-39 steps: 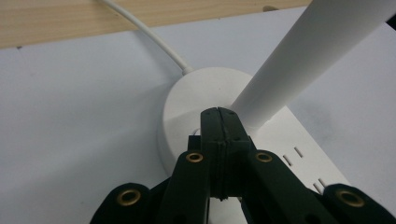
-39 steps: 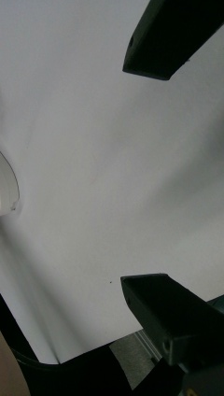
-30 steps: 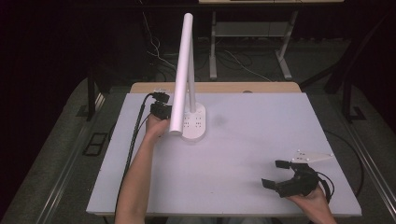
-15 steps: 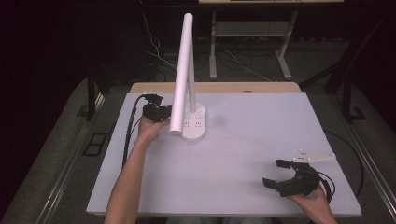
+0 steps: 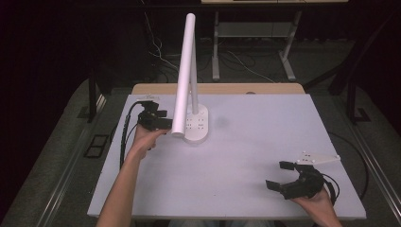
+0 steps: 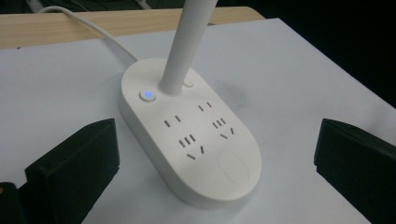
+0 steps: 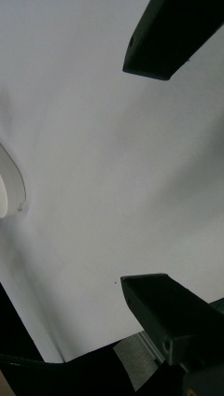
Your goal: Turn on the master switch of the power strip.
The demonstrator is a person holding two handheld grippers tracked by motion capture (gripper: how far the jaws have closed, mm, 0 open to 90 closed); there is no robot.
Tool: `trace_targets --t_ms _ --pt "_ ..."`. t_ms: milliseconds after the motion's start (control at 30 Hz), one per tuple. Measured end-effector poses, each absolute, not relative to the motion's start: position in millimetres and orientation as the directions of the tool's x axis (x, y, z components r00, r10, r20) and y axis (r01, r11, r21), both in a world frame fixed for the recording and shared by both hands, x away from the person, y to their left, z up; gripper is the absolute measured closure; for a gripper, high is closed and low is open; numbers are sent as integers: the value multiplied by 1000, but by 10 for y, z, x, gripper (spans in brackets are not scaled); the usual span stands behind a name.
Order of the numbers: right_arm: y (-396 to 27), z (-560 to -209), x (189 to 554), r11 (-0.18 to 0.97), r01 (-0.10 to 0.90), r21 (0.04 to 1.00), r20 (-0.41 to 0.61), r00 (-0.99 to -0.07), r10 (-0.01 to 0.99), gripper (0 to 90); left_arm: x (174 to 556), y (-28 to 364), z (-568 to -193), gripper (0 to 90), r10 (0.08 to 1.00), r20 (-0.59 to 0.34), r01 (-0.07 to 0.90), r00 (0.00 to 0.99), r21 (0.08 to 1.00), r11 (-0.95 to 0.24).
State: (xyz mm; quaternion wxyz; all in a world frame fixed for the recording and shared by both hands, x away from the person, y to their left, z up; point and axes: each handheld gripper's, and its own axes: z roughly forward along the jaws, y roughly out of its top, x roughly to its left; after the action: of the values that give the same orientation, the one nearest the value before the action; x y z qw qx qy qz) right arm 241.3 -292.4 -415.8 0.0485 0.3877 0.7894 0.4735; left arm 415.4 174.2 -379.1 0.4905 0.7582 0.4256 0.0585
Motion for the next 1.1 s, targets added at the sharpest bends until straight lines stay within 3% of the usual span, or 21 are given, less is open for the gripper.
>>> trace_targets --t_ms 1100 --pt "-2891 -4144 2402 248 556 794 283 -698 658 0 2993 1838 -3928 0 643 -287 508 711 841 -186"
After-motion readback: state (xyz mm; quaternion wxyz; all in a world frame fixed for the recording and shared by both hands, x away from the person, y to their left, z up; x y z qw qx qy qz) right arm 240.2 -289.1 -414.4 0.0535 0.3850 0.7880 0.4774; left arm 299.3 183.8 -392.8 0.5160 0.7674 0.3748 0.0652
